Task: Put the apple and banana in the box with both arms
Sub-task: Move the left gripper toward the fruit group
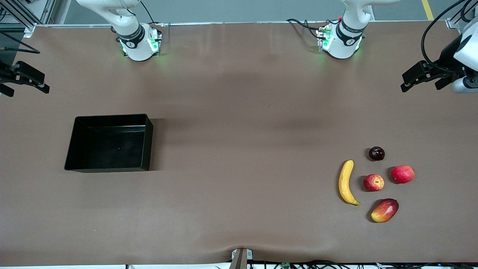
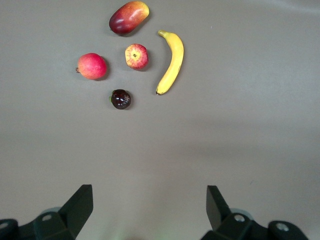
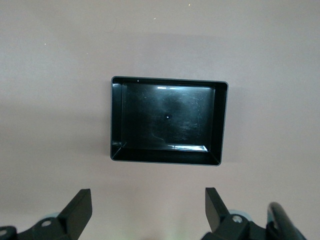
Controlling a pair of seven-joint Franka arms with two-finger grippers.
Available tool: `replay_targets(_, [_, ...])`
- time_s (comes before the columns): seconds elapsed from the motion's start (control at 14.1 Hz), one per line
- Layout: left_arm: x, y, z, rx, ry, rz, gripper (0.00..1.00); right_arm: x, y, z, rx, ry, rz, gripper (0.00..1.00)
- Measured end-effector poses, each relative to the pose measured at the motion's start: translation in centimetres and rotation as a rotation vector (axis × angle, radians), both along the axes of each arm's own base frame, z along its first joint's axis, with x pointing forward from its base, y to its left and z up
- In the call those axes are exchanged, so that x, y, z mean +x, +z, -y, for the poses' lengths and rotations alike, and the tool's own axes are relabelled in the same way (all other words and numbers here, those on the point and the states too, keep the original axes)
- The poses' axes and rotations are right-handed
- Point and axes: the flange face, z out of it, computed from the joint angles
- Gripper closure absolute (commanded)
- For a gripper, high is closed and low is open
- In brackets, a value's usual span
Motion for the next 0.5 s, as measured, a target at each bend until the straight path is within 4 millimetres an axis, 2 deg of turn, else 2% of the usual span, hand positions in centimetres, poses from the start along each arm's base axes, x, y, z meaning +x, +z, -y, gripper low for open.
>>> replay_targets(0.5, [0.49, -0.85, -0.61, 0.041, 0.005, -0.015, 0.0, -0.01, -0.01, 0.18, 0.0, -0.004, -0.001, 0.0])
